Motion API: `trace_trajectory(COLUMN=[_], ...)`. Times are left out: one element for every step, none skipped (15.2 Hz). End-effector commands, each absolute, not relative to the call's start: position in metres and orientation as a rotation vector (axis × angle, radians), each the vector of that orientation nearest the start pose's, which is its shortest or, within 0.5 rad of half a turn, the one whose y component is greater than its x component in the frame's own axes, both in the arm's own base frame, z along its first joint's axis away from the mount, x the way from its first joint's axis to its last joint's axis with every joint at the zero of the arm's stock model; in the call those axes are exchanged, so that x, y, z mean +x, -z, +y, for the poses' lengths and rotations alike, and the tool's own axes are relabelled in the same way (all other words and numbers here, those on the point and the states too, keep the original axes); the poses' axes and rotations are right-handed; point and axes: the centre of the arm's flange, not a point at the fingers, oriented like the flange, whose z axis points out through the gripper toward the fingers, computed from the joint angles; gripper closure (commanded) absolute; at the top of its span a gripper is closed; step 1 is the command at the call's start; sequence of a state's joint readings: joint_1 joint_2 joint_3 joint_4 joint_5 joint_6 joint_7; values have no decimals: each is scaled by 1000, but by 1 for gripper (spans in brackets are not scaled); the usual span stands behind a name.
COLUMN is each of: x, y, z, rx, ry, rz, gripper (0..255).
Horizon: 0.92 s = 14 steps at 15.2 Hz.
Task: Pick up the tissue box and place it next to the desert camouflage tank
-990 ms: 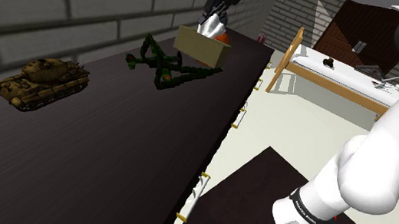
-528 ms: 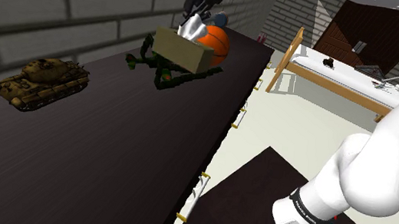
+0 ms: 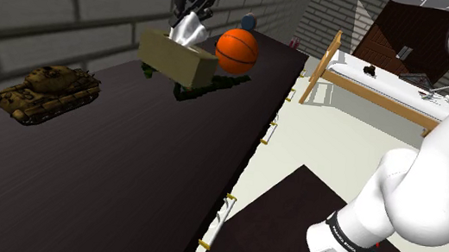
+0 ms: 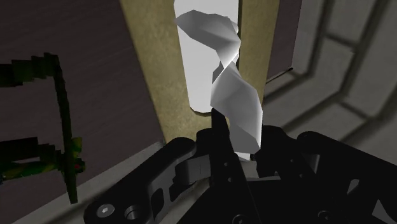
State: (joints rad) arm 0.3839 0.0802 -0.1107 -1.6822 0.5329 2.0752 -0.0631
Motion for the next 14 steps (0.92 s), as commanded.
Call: trace_trajectory(x=[583, 582, 580, 579, 578, 576, 575, 574, 572, 571, 570, 569, 567, 566], y=[-580, -580, -581, -581, -581, -581, -581, -581, -581, -581, -581, -581, -581, -581], z=[218, 232, 245, 258, 271, 284, 297, 310, 324, 337, 350, 363, 376, 389], rx=[-2591, -2591, -2591, -2591, -2591, -2591, -2591, -2591, -2591, -2591, -2591, -2591, -2591, -2591], ry=[338, 338, 338, 338, 338, 338, 338, 338, 338, 338, 338, 338, 338, 338], rz=[-194, -194, -194, -194, -194, -194, -194, -194, -194, -194, -194, -194, -194, -194], gripper=[255, 255, 255, 255, 255, 255, 255, 255, 255, 255, 255, 255, 255, 255])
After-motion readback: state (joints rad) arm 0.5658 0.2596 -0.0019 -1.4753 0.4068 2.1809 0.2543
